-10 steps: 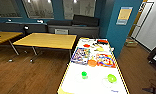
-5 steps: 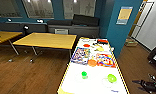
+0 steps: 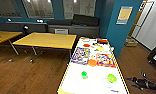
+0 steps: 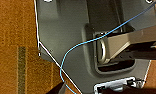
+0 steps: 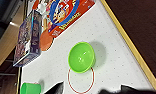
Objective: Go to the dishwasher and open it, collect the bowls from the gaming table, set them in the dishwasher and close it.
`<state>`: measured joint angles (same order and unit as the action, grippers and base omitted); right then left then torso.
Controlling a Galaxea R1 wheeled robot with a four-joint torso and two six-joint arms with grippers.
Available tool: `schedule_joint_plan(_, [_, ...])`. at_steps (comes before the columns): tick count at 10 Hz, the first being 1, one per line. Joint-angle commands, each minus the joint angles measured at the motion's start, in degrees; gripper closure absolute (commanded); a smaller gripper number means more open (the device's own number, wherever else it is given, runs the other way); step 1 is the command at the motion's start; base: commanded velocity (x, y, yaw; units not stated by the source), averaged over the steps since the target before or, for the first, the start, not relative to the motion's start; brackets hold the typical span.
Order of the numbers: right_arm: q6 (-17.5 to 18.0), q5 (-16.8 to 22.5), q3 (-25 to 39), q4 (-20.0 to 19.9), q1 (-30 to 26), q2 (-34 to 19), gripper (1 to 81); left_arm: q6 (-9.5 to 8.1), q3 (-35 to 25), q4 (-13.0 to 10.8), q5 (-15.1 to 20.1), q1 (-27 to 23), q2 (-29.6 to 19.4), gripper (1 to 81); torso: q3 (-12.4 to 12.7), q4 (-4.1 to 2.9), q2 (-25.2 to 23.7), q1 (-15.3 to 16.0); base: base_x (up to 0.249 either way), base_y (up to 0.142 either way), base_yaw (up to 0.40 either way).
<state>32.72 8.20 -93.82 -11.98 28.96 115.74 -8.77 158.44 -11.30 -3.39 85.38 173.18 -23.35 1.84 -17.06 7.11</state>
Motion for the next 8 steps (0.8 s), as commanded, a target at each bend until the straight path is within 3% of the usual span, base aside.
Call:
schedule_joint_plan(1, [0.15,4.19,-2.67,0.21,-9.57,-1.27,1.0,0.24,0.29,0.23,3.56,-1.22,-0.11,1.0,0.00,0.00,0.00,0.00,0.000,0.000,0.000])
schedule_joint_plan(4, [0.42,4.80,-9.25,-0.94,-9.32,4.07,1.0,0.33,0.38,0.23,3.56,-1.22,-0.11,1.0,-0.02,0.00,0.02,0.02,0.000,0.000,0.000])
schedule_joint_plan(8, [0.68,4.10,-14.36,-0.67,-4.48,9.44,1.0,0.33,0.38,0.23,3.65,-1.22,-0.20,1.0,-0.02,0.00,0.05,0.02,0.000,0.000,0.000])
